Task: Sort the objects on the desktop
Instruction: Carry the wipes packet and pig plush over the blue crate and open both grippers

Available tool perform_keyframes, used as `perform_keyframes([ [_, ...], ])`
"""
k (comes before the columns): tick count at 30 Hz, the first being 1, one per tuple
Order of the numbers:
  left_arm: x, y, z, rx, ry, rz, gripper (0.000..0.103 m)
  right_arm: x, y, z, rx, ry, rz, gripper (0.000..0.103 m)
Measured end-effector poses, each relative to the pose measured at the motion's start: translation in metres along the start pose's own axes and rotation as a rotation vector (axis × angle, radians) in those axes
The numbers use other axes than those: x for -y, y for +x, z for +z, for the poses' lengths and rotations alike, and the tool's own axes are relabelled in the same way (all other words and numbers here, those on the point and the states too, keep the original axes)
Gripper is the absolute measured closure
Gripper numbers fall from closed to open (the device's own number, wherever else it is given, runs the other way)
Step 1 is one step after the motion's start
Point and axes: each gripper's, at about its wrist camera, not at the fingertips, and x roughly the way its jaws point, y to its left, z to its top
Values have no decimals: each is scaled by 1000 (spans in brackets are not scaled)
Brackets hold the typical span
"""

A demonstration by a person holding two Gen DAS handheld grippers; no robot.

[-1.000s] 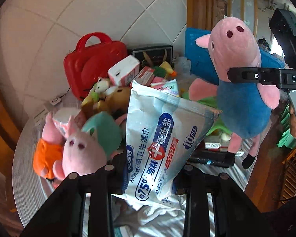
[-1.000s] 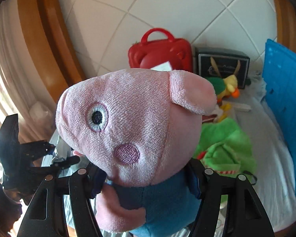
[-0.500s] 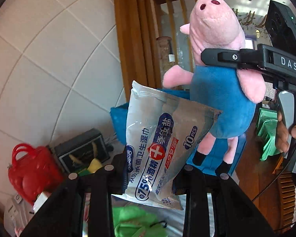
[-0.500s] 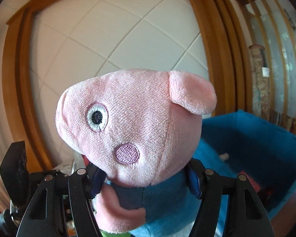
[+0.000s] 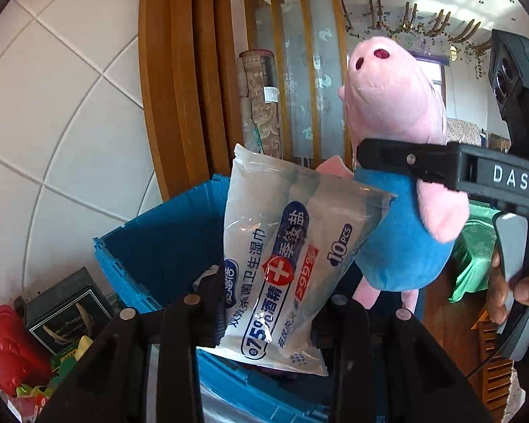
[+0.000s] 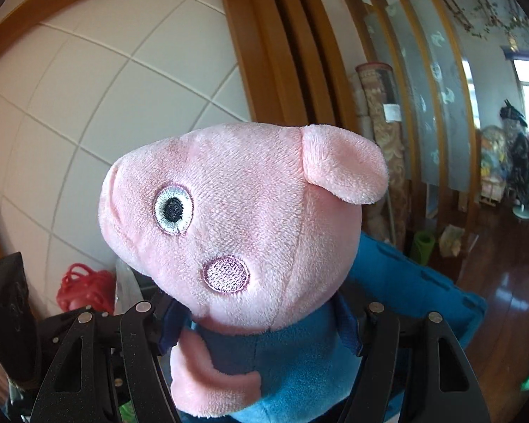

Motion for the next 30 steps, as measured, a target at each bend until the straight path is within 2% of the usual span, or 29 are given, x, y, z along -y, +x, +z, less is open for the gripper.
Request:
perform_keyframes([
  [5,9,20,1,-33,42,105,40,39,21,-15,-65,82,-62,22],
  [8,9,26,4,-37,11,120,24,54,28,-20,-85,121,-79,14],
  [11,10,29,7,-38,-1,130,24,69,39,-23,-107,154,-88,9],
  [14,8,32,7,-32,-10,136,24,74,50,-21,-143,148,-100,8],
  [17,4,36,4,-36,-9,149,24,63,65,-20,-216,40,-157,1],
  [19,1,34,1,-35,-19,150,24,56,82,-23,-310,-46,-186,1],
  [22,-7,33,-2,-37,-44,143,24,50,94,-32,-368,-97,-187,1],
  [26,-15,26,-5,-28,-73,140,24,39,101,-36,-419,-113,-153,1],
  [30,-21,19,-8,-16,-98,154,24,32,101,-32,-404,-121,-167,1],
])
